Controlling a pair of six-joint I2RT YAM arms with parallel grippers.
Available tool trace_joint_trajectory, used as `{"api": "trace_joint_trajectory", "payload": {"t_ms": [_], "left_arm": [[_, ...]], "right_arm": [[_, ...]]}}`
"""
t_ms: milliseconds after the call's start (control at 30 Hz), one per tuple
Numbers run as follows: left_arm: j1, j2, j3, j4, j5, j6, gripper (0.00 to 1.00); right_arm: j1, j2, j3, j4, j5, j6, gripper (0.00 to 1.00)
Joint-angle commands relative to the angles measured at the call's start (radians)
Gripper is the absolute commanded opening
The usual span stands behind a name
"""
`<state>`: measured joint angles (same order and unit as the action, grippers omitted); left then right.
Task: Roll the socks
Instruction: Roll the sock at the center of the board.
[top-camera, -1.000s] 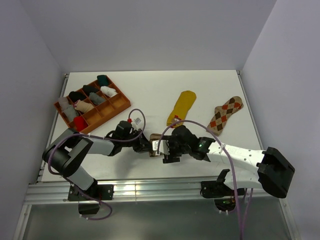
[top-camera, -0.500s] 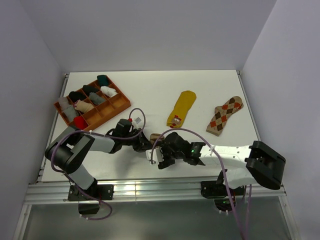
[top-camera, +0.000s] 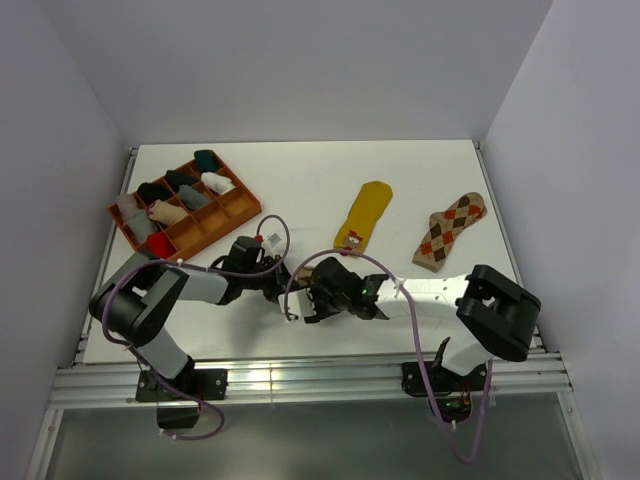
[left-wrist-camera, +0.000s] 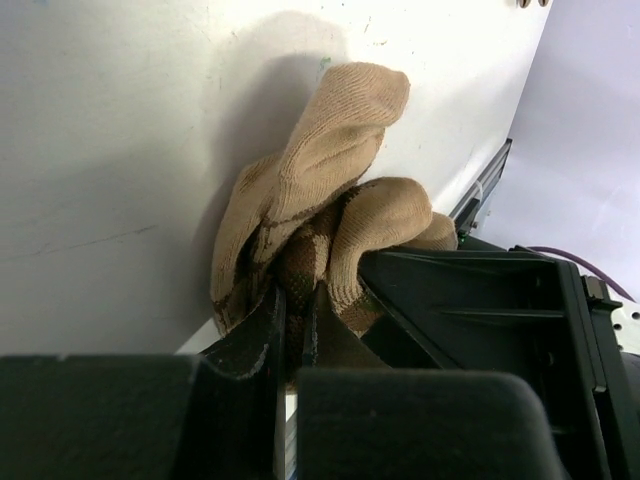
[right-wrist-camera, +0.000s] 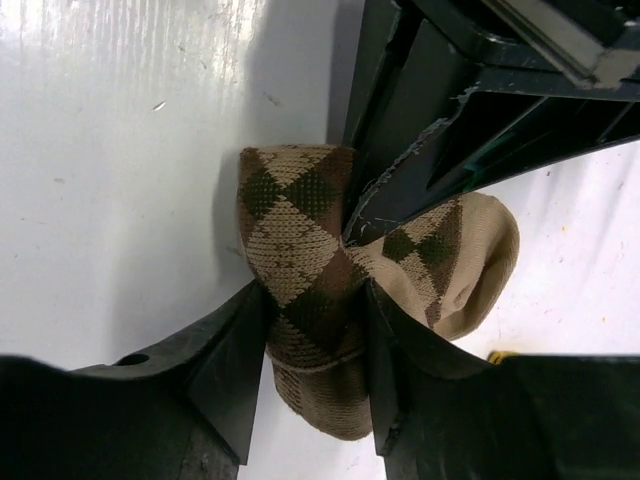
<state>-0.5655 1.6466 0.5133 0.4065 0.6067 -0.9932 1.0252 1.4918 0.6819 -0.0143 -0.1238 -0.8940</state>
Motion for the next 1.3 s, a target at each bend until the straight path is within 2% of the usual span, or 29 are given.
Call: {"api": "trace_joint_trajectory", "payload": {"t_ms": [0, 67, 200, 333, 367, 467, 567, 767, 900, 1067, 1267], "left_arm": [[-0.002, 0.022, -0.021, -0.144, -0.047, 0.1, 0.01], [-0.002, 0.016, -0.013, -0.15, -0.054, 0.108, 0.03], [-0.001, -0.03, -0.007, -0.169, -0.087, 0.123, 0.11], [0.001, -0.114, -0.022, -0.172, -0.152, 0.122, 0.22], [0.001, -0.135, -0.024, -0.178, -0.174, 0.126, 0.29], [0.0, -0.224, -0.039, -0.187, -0.252, 0.128, 0.4], [0.0, -0.318, -0.059, -0.196, -0.34, 0.128, 0.45], [-0.008, -0.458, -0.12, -0.181, -0.436, 0.171, 0.46], [-0.083, -0.525, -0.141, -0.167, -0.554, 0.238, 0.48], [-0.247, -0.527, -0.133, -0.12, -0.666, 0.32, 0.53], [-0.295, -0.475, -0.136, -0.009, -0.651, 0.364, 0.55]], "right_arm": [[-0.025, 0.048, 0.073, -0.084, -0.054, 0.01, 0.44], [-0.049, 0.065, 0.135, -0.183, -0.111, 0.021, 0.4], [-0.106, 0.133, 0.31, -0.413, -0.235, 0.027, 0.39], [-0.188, 0.235, 0.488, -0.672, -0.379, 0.006, 0.39], [-0.203, 0.286, 0.52, -0.761, -0.401, 0.0, 0.39], [-0.246, 0.367, 0.61, -0.89, -0.464, -0.034, 0.39], [-0.267, 0.41, 0.657, -0.956, -0.494, -0.055, 0.39], [-0.286, 0.515, 0.751, -1.045, -0.501, -0.068, 0.4], [-0.286, 0.58, 0.836, -1.128, -0.516, -0.085, 0.41], [-0.303, 0.665, 0.918, -1.21, -0.531, -0.097, 0.41], [-0.315, 0.697, 0.967, -1.221, -0.542, -0.08, 0.41]]}}
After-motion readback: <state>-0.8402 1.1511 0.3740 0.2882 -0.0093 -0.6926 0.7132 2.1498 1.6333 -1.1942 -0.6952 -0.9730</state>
